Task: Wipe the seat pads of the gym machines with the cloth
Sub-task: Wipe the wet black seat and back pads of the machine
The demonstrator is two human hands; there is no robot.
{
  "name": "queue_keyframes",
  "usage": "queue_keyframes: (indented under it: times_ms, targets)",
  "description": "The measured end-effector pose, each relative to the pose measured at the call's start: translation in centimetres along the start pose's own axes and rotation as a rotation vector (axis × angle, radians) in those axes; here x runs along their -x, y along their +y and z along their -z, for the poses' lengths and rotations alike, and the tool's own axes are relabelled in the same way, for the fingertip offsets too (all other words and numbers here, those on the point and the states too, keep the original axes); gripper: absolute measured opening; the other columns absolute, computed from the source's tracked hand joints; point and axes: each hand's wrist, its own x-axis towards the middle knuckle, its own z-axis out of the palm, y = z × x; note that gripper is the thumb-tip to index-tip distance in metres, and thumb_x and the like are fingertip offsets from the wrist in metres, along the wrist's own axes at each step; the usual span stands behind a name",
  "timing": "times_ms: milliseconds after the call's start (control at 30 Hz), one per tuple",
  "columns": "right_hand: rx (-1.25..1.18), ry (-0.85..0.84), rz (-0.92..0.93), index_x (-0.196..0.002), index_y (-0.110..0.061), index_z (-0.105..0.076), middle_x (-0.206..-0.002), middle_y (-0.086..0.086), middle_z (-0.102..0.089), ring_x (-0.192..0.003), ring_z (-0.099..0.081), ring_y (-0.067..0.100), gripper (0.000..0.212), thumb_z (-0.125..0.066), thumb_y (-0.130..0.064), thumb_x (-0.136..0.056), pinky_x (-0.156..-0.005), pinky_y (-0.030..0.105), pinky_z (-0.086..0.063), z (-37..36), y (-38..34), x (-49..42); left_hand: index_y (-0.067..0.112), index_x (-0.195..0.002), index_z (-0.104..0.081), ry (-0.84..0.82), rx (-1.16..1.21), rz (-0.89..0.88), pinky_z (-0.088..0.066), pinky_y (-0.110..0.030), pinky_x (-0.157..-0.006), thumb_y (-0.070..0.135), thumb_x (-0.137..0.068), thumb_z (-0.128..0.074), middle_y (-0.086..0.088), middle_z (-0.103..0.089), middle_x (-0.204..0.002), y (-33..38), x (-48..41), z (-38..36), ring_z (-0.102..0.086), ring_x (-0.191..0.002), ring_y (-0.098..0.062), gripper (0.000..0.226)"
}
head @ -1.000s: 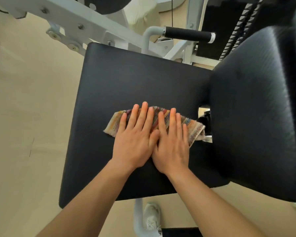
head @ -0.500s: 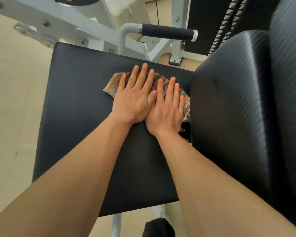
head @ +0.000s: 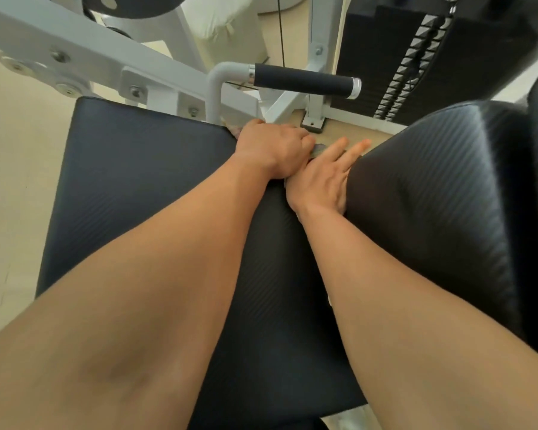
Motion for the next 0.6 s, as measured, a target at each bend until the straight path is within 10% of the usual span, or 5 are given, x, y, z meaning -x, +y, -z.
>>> queue_keyframes:
  times_ms: [100,267,500,600]
  targets:
    - [0.001,-0.034,-0.111,-0.158,-0.001,0.007,-0.167,0.022,0.002,-0.154,-0.013,0.037,0.109,-0.057,-0.057,-0.090,-0.125,0.049,-0.018,0.2,-0.1,1.5,0.039,-0.134,-0.056,-0.135,0.064,-0.001,-0.039,-0.046,-0.099,0.044,-0.103,-0.028,0.003,-0.058,-0.141,1.4,-0.8,0.8,-0.054,-0.127,-0.024,0.041]
    - [0.094,0.047,-0.034,-0.159,0.000,-0.001,-0.167,0.022,-0.009,-0.153,-0.015,0.038,0.086,-0.031,-0.055,-0.100,-0.124,0.051,-0.015,-0.8,0.4,6.3,0.048,-0.140,-0.051,-0.254,0.151,-0.085,-0.039,-0.041,-0.099,0.042,-0.102,-0.037,0.007,-0.056,-0.143,1.8,-1.2,1.7,-0.052,-0.126,-0.019,0.041]
    - [0.144,0.036,0.003,-0.158,0.001,0.001,-0.167,0.025,0.002,-0.156,0.000,0.037,0.082,-0.035,-0.047,-0.101,-0.124,0.048,0.002,-1.9,0.9,9.8,0.039,-0.151,-0.039,0.072,0.045,-0.304,-0.020,-0.044,-0.118,0.033,-0.101,-0.038,0.010,-0.038,-0.159,1.8,1.8,-1.9,-0.033,-0.146,-0.018,0.050]
    - [0.108,0.081,0.023,-0.158,-0.002,-0.004,-0.168,0.021,-0.003,-0.155,-0.006,0.034,0.082,-0.035,-0.049,-0.099,-0.125,0.044,-0.004,-1.4,1.1,7.9,0.041,-0.148,-0.042,0.042,0.077,-0.272,-0.038,-0.041,-0.105,0.036,-0.105,-0.034,0.010,-0.049,-0.151,1.8,0.2,-1.4,-0.047,-0.137,-0.019,0.044]
